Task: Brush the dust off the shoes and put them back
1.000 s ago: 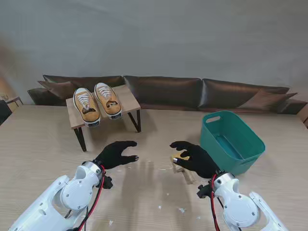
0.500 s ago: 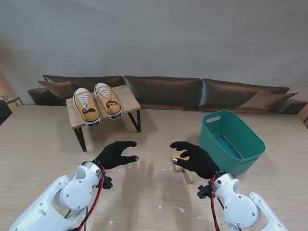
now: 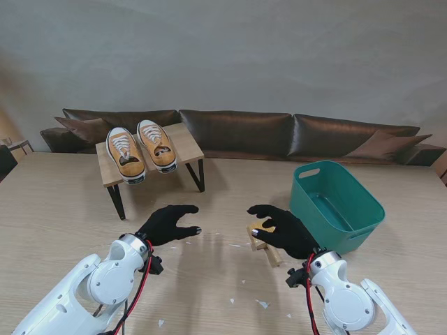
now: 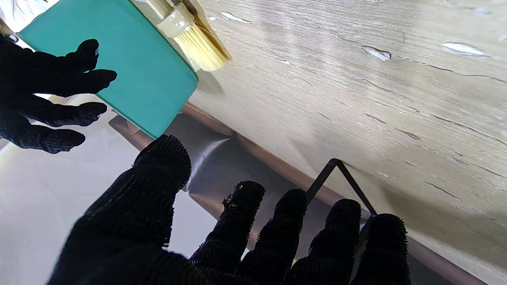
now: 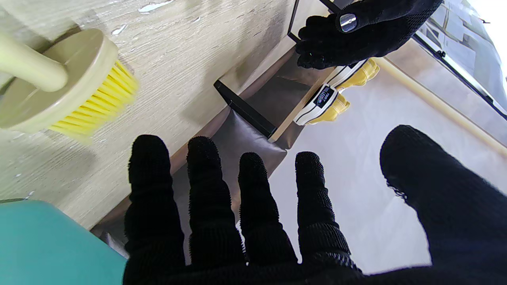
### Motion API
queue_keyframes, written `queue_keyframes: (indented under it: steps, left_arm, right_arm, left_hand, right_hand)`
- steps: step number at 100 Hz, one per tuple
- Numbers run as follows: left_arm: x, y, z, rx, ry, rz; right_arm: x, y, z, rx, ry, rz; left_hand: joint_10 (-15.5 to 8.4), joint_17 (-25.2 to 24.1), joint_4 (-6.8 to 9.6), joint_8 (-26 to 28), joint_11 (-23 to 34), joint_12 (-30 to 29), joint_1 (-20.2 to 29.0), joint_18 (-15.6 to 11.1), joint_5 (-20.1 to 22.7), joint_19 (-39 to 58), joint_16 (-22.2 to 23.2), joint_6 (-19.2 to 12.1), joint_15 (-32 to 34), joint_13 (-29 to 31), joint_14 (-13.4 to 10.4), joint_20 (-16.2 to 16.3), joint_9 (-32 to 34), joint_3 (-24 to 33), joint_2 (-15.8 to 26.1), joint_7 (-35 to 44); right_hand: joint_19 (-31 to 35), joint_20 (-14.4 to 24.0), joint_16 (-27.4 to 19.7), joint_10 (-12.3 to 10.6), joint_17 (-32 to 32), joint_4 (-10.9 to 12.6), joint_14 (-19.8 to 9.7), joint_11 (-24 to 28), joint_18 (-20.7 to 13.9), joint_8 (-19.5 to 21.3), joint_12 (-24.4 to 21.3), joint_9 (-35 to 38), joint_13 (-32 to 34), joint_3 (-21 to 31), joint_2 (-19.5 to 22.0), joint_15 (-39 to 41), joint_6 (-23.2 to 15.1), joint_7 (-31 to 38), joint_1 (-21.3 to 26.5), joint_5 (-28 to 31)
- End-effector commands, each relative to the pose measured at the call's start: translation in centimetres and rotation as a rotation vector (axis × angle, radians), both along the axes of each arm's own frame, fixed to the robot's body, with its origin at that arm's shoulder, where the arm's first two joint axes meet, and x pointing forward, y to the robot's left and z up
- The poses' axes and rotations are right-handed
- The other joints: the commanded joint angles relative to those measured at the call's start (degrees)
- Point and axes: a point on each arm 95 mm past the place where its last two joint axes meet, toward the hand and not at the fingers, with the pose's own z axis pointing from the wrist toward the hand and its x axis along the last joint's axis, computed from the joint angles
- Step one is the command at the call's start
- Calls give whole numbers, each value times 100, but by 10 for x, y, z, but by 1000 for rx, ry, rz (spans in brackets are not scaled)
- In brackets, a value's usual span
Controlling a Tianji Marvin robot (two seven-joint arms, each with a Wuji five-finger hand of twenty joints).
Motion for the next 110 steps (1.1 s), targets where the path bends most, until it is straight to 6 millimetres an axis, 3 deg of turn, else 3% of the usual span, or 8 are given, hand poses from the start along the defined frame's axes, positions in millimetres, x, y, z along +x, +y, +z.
queue_keyframes:
  steps: [1,14,32,74,94,110]
  left_arm:
    - [0,-2,1,11,9,-15]
    - [3,-2,15,50,-39,-20]
    - [3,1,52,155,-125,-58]
    - [14,34,138,382,-333,-104]
    - [21,53,163,502,-372,-86]
    - [22,70,171,583,-393,-51]
  right_arm:
    - [0,2,-1,0,5,9]
    - [2,1,2,2,-3,-4]
    - [1,0,5,12,-3,-3]
    - [1,1,4,16,5,0]
    - [2,1,4,17,12,-1]
    - [3,-2,5,18,23,-6]
  left_hand:
    - [-2,-73,196,-13,-32,-31,-6,-127,46,-140,-54,-99,-69,-201,-6,-56,8,-112,155,9]
    - [49,2,198,-7,20,8,25,-83,105,-90,-13,-80,6,-83,54,-25,121,-96,160,25]
    - [35,129,191,1,57,90,-22,-43,142,22,100,-120,152,65,52,66,199,-81,167,38]
    - [-47,378,173,35,105,247,-171,-48,235,241,340,-186,470,323,-48,319,361,78,53,94]
    - [-126,353,164,19,73,260,-263,-108,166,232,347,-222,476,265,-134,364,271,120,12,61]
    - [-153,349,162,-18,74,268,-337,-147,101,223,342,-231,483,230,-190,387,219,157,-38,14]
  right_hand:
    - [-93,116,-49,-12,-1096,55,-64,5,6,-65,-73,-73,-77,-117,97,-38,-4,10,-227,-106]
    - [-92,117,-47,-14,-1091,57,-54,7,12,-65,-72,-41,-56,-120,94,-32,-2,17,-221,-78]
    - [-87,120,-45,-3,-1081,56,-41,-6,21,-70,-75,-17,-40,-114,82,-33,-6,10,-218,-73]
    - [-74,121,-35,5,-1056,54,-23,-8,41,-75,-71,101,18,-113,97,-22,-3,2,-209,-88]
    - [-70,119,-31,15,-1051,53,-12,-17,44,-76,-69,130,38,-119,102,-20,1,2,-207,-92]
    - [-67,116,-28,18,-1045,52,-3,-15,54,-77,-65,172,53,-120,96,-19,1,6,-198,-84]
